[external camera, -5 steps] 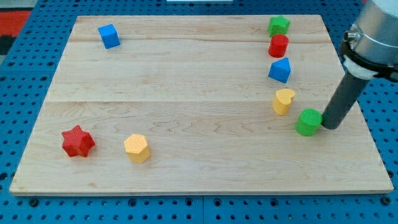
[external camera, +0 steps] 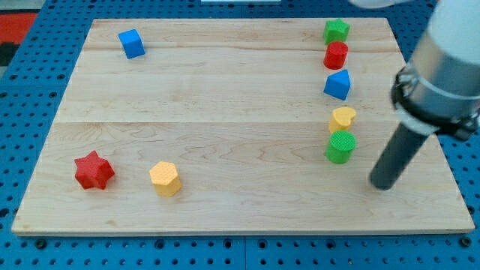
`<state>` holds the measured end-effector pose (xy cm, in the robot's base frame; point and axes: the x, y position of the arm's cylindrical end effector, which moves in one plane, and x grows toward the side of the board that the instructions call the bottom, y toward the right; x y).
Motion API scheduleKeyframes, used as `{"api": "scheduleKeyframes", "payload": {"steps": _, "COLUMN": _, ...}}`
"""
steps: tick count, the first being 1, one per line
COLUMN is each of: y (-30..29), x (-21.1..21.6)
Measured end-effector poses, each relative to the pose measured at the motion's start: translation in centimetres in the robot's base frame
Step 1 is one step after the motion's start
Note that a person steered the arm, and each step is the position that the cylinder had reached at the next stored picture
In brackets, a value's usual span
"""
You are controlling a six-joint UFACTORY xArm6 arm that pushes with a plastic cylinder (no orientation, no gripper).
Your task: Slide the yellow hexagon towards the bottom right of the board
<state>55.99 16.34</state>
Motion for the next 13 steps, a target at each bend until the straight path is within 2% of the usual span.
{"api": "scheduleKeyframes", "payload": {"steps": 1, "y": -7.6, "x": -0.7}}
{"api": "scheduleKeyframes", "payload": {"steps": 2, "y": -14.2, "x": -3.6}}
{"api": "scheduleKeyframes", "payload": {"steps": 3, "y": -18.7, "x": -8.8}}
{"api": "scheduleKeyframes", "payload": {"steps": 4, "y": -25.0, "x": -9.5}}
{"api": "scheduleKeyframes", "payload": {"steps": 5, "y": -30.8, "x": -8.1}}
{"api": "scheduleKeyframes", "payload": {"steps": 6, "y": -32.1, "x": -6.4}}
{"api": "scheduleKeyframes", "payload": {"steps": 8, "y": -31.2, "x": -2.3}}
{"api": "scheduleKeyframes", "payload": {"steps": 10, "y": -26.0, "x": -1.9}}
{"api": "scheduleKeyframes", "payload": {"steps": 12, "y": -25.0, "x": 0.3}}
{"api": "scheduleKeyframes", "payload": {"steps": 13, "y": -24.0, "x": -0.4}}
